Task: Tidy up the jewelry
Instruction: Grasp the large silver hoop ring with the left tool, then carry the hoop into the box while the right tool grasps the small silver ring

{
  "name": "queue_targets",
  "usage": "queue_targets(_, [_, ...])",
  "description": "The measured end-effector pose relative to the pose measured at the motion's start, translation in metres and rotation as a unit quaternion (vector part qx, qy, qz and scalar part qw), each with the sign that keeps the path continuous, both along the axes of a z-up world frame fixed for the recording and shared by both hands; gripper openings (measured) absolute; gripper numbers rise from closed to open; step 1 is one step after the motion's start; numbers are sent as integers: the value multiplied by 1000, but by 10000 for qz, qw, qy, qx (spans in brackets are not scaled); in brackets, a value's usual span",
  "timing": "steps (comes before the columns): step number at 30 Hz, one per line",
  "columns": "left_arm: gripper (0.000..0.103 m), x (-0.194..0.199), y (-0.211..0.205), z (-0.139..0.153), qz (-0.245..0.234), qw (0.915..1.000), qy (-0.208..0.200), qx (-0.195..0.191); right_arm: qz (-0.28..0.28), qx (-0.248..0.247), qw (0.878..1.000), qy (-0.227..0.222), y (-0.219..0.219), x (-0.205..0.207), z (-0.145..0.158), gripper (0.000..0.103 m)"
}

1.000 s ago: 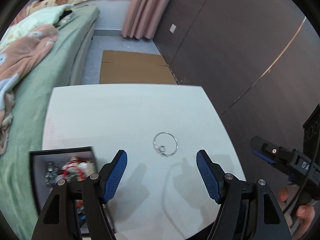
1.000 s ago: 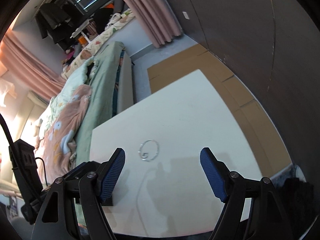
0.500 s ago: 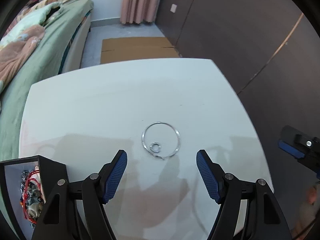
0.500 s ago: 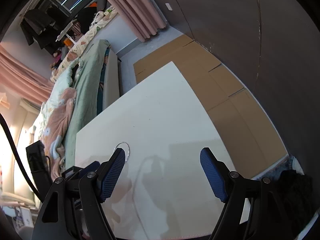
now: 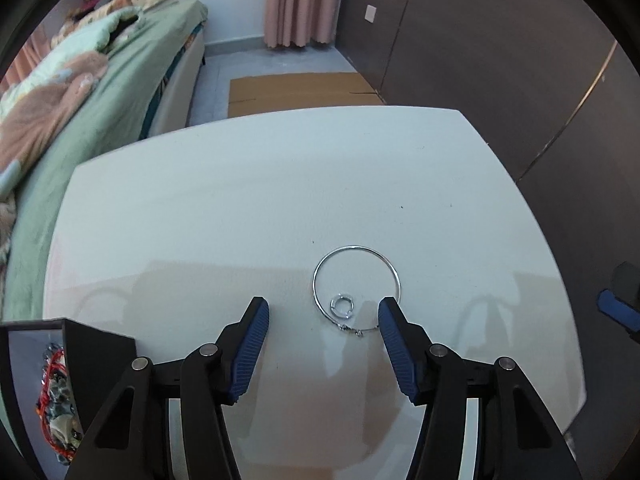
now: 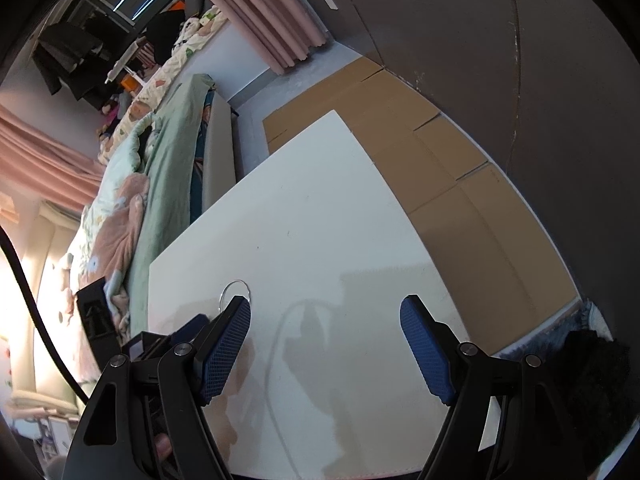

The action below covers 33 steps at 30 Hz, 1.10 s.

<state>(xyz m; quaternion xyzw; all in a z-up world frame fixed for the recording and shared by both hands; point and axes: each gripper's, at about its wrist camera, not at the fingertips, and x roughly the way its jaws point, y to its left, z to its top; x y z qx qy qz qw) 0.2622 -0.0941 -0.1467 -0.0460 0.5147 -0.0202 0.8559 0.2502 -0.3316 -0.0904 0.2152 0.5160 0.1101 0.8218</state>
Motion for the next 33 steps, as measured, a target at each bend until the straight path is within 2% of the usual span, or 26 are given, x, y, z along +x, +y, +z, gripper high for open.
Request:
queue_targets(6, [58,-8,-5,-1,-144,9988,30,472,7,-29,10000,45,-1,1,-3,77])
queue_targets(11, [47,-8,4,-1,-164,9990,37,419,27,-47,10000,63,1,1,-4,78])
queue_targets(17, [1,-10,0,3,-434,9990,-52,113,98,-112,9999,68,8,3,-6,77])
queue_targets(28, [1,-21,27,34,-214,9981,-385,-437,192,-178,9996,100,19,4,-9,77])
queue_targets(33, [1,-28,43,50,-106,9969,-554,-547,410,-91,9991,49,37,4,-11,77])
